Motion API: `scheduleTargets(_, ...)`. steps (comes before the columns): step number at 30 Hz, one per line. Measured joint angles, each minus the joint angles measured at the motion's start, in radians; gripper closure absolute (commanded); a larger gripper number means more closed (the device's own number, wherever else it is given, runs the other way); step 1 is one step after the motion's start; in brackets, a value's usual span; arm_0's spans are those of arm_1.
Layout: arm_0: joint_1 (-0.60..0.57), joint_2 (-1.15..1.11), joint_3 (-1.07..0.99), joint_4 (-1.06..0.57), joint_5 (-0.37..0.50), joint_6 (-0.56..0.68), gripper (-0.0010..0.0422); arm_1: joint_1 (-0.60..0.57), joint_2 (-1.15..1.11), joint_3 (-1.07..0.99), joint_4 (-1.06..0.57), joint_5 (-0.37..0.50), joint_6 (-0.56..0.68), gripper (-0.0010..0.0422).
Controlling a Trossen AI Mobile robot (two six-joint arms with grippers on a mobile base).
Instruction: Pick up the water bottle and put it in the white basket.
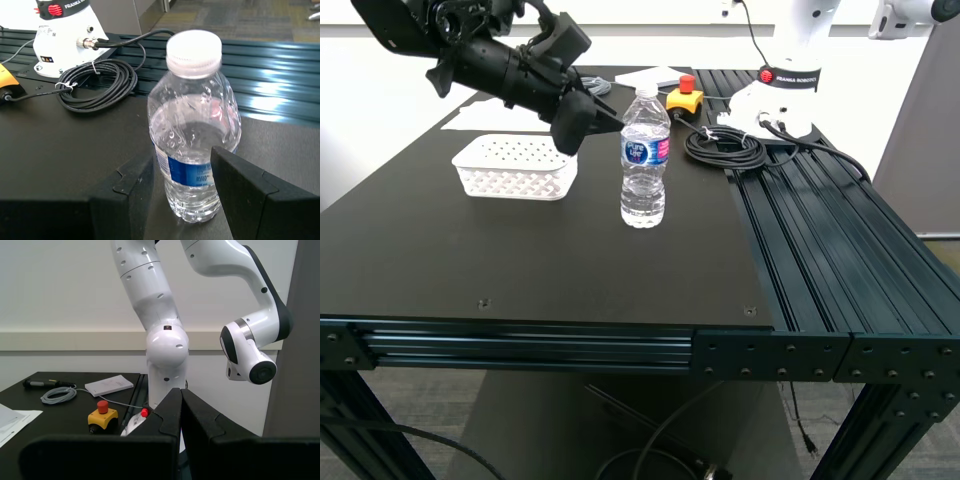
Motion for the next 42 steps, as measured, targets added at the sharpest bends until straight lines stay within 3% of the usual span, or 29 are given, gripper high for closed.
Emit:
scheduleTargets(6,-0.001,0.0,0.0,0.0,0.0,0.0,0.0412,-0.006,0.0,0.051,-0.001,0.0,-0.031,0.0174)
scheduleTargets(10,0.0,0.0,0.0,0.0,0.0,0.0,0.0412,-0.014,0.0,0.064,-0.001,0.0,-0.029,0.0142)
scheduleTargets(19,-0.001,0.0,0.0,0.0,0.0,0.0,0.0412,-0.074,0.011,0.066,0.032,0.027,-0.051,0.0174)
scheduleTargets(25,0.0,0.0,0.0,0.0,0.0,0.0,0.0412,-0.101,0.093,0.154,0.046,-0.001,-0.092,0.0178)
scheduleTargets(27,0.0,0.0,0.0,-0.005,0.0,0.0,0.0412,-0.101,0.128,0.186,0.018,0.003,-0.105,0.0202)
scheduleTargets(28,-0.001,0.0,0.0,-0.005,0.0,0.0,0.0412,-0.101,0.136,0.201,0.008,0.002,-0.105,0.0234)
scheduleTargets(32,-0.001,0.0,0.0,-0.008,0.0,0.0,0.0412,-0.098,0.138,0.206,-0.025,0.008,-0.109,0.042)
scheduleTargets(35,-0.001,0.0,0.0,-0.014,0.0,0.0,0.0412,-0.08,0.124,0.204,-0.035,-0.014,-0.111,0.0417)
scheduleTargets(38,0.0,0.0,0.0,-0.023,0.0,0.0,0.0412,-0.031,0.091,0.204,-0.066,-0.138,-0.078,0.0413)
scheduleTargets(42,0.0,0.0,0.0,-0.024,0.0,0.0,0.0412,0.117,0.026,0.203,-0.069,-0.138,-0.114,0.0413)
